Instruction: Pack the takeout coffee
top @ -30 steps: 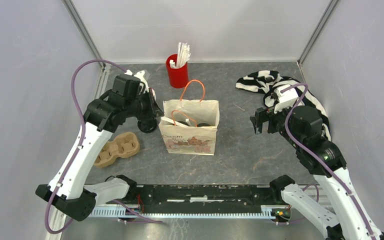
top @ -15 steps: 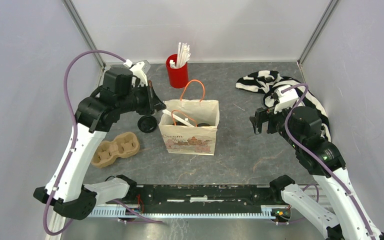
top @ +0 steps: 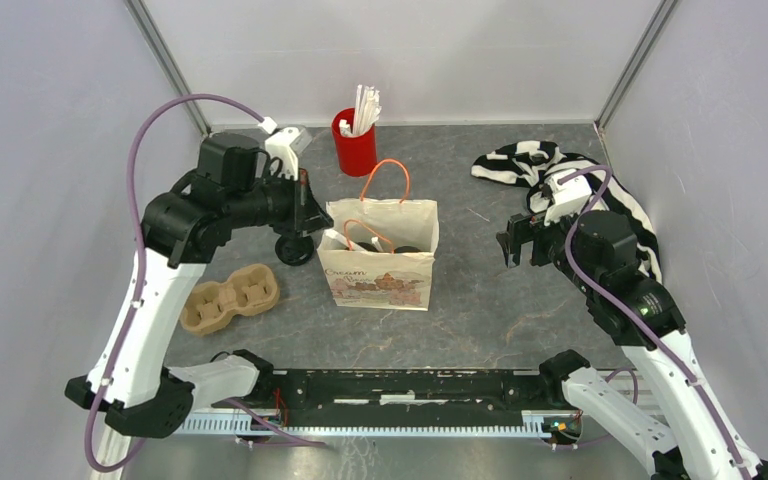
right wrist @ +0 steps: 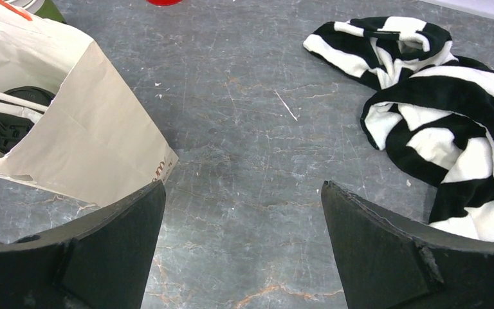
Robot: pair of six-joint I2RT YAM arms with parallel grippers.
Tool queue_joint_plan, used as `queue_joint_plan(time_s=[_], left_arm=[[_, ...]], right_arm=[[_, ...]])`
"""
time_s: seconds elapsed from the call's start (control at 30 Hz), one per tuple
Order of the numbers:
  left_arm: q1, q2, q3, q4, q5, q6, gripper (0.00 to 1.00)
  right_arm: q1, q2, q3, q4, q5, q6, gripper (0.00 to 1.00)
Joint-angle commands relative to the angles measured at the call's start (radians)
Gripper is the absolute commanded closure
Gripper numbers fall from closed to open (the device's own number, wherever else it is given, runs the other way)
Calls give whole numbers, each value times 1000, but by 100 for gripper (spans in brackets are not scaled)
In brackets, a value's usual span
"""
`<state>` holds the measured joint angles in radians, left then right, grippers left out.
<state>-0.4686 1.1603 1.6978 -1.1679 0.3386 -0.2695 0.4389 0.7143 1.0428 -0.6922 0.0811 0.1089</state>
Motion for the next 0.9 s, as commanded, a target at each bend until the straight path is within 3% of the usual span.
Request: queue_joint_plan(time_s=[0.0, 0.1, 0.4, 0.87], left_arm=[[-2, 29, -68, 122, 136, 13, 98], [-12, 56, -95, 188, 166, -23, 98], [-39, 122, -47, 150, -41, -14, 98], [-36, 92, -26, 71, -212, 13, 98]], right_arm=[[5, 1, -9, 48, -11, 20, 2], [5, -1, -12, 46, -10, 22, 2], [5, -6, -7, 43, 2, 41, 2], [6, 3, -7, 45, -6, 54, 2]])
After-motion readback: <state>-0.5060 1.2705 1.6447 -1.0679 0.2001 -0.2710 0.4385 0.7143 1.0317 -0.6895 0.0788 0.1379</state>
